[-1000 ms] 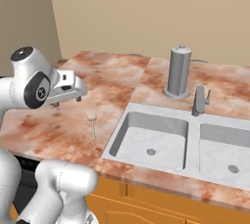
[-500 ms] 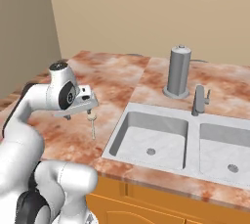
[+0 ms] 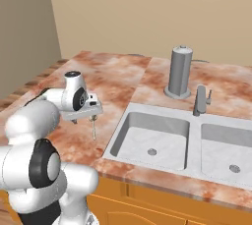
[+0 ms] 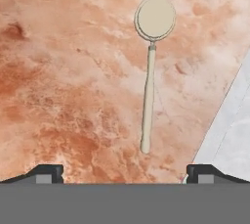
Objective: Grab the spray bottle from the cabinet, then place it next to the cutting board for sanitizing. Then grab the dish brush from the countertop next to the sink and place it next to the cutting board.
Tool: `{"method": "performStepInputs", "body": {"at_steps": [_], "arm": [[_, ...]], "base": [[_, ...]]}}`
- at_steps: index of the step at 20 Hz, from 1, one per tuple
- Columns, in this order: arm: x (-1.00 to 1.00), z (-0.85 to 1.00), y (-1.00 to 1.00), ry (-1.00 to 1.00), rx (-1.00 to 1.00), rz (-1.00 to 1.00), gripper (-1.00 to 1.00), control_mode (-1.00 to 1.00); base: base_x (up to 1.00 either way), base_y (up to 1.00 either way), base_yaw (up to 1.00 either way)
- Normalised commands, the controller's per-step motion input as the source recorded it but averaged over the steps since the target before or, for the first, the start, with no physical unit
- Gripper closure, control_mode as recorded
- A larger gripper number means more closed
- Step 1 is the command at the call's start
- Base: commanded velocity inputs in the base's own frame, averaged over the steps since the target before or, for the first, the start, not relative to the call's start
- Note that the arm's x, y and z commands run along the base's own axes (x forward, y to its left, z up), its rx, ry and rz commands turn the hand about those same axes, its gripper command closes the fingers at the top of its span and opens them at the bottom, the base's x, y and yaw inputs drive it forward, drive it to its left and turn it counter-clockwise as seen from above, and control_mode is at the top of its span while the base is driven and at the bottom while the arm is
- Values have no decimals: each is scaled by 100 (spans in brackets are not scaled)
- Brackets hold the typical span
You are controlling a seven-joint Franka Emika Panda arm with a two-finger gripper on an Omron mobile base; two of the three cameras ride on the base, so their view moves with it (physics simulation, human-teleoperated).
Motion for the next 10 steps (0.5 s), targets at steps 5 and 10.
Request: {"method": "performStepInputs", "body": {"at_steps": [5,10], "arm": [[45,-45,0,1,6,0,-100,-100],[32,-44,0,-2,2,0,-100,-100]], "base": [[0,0,0],[0,0,0]]}}
